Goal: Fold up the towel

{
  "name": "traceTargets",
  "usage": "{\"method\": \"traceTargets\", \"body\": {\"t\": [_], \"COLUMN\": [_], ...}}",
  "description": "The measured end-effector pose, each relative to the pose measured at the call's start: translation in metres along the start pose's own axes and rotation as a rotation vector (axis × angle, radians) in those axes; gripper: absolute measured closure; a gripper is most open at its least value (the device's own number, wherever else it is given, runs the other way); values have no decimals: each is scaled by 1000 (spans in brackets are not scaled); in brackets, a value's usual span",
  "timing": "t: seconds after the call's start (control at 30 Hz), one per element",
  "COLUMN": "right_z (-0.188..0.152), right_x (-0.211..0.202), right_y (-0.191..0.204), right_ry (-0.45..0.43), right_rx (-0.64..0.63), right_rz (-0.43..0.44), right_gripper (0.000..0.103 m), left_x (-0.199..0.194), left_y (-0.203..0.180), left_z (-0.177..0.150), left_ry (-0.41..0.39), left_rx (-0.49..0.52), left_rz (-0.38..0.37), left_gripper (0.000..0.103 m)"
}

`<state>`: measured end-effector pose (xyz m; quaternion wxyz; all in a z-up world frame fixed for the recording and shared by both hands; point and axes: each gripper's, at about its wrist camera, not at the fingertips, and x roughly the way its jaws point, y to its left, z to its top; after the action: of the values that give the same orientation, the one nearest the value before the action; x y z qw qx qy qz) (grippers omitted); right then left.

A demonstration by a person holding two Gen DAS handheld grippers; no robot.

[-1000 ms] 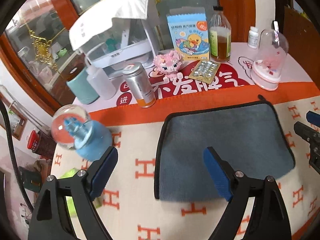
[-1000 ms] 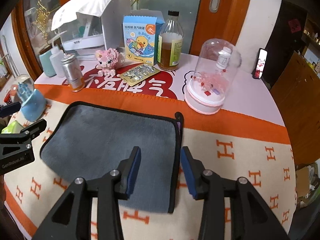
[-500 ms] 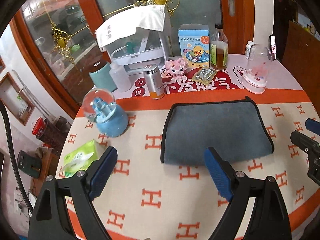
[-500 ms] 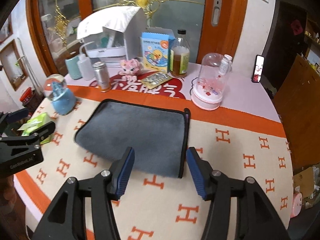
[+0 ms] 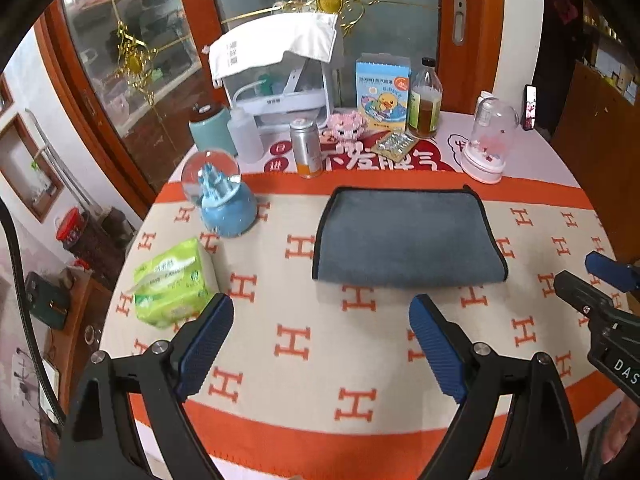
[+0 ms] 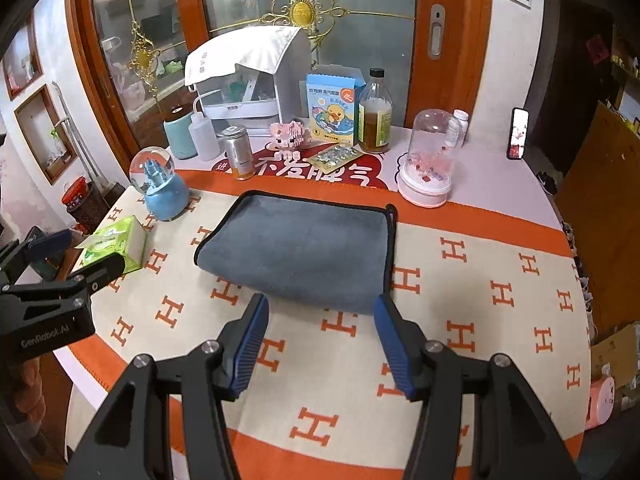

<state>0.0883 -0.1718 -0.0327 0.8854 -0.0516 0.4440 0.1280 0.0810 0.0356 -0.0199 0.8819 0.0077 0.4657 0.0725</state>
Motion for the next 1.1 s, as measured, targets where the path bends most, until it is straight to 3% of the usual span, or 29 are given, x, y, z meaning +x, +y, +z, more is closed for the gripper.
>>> {"method": "traceTargets", "body": {"t": [0.27,0.7,1.1], "right_z": [-24,-55,-66], "right_x": [-18,-55,-72], "right_y": [15,38,40], "right_ry": [12,11,-6], "right_rx": [30,87,140], "right_rz": [-29,-32,-67], "right_gripper": [48,48,47], "left_x": [-19,-67,-71], "left_y": [7,8,11], "left_z": [-25,-59,-69], "left_ry": [5,-22,-9], "left_rx": [9,35,13], "left_rz": [14,-33,-55], "left_gripper": [14,13,13]}}
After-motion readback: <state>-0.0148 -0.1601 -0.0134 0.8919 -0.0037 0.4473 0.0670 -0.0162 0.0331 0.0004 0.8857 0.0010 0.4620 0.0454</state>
